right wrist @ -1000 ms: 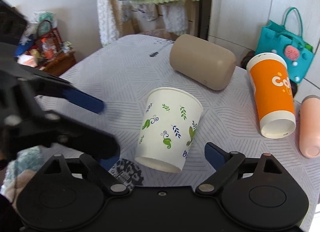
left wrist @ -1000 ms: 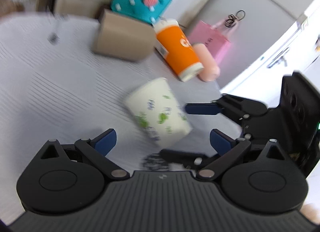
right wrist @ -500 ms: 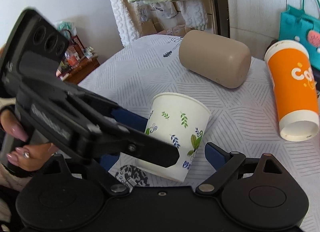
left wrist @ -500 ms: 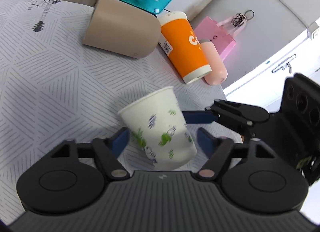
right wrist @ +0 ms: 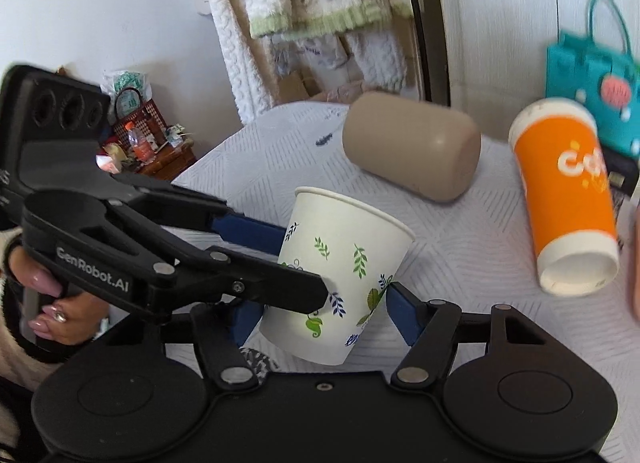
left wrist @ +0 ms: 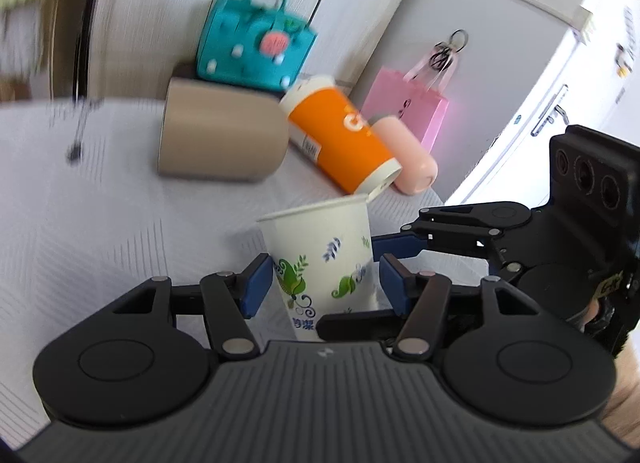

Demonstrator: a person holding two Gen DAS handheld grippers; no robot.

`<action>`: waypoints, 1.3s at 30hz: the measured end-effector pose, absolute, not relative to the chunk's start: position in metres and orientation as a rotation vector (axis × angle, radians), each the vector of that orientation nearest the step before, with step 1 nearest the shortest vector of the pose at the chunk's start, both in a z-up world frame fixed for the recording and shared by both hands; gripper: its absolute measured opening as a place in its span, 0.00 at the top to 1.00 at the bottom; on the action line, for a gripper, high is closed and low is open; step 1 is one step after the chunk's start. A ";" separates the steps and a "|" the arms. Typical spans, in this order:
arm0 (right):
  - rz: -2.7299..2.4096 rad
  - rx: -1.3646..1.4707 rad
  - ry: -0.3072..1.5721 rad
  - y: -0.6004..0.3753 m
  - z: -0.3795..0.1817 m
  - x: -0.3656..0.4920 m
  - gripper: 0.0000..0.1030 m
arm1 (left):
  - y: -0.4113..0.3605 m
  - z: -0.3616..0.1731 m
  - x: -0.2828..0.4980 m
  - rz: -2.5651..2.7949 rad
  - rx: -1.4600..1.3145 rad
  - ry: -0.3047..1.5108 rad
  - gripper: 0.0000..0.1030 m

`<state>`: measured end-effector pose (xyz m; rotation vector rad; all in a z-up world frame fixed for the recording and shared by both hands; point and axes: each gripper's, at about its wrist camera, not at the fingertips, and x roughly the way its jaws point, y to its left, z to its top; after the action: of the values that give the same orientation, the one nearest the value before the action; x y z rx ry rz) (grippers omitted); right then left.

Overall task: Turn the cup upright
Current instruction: 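Lower the upright cup onto the cloth and open the right gripper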

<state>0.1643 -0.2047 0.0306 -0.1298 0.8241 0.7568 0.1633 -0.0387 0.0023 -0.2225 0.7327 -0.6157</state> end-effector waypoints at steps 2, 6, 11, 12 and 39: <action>0.723 -0.179 0.771 -0.199 0.029 0.159 0.30 | -0.039 0.005 0.158 -0.629 -0.196 0.680 0.44; 0.664 -0.261 0.662 -0.190 0.026 0.149 0.31 | -0.039 0.007 0.151 -0.617 -0.150 0.620 0.44; 0.630 -0.354 0.559 -0.180 0.023 0.143 0.31 | -0.042 0.005 0.148 -0.580 -0.083 0.569 0.44; 0.624 -0.382 0.536 -0.179 0.021 0.141 0.31 | -0.043 0.004 0.148 -0.574 -0.071 0.562 0.44; 0.538 -0.321 0.523 -0.194 0.025 0.116 0.21 | -0.031 0.006 0.117 -0.472 -0.082 0.593 0.31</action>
<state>0.1159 -0.1940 0.0249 -0.3207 0.5232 0.5378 0.1165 -0.0307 0.0063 -0.0816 0.5932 -0.4718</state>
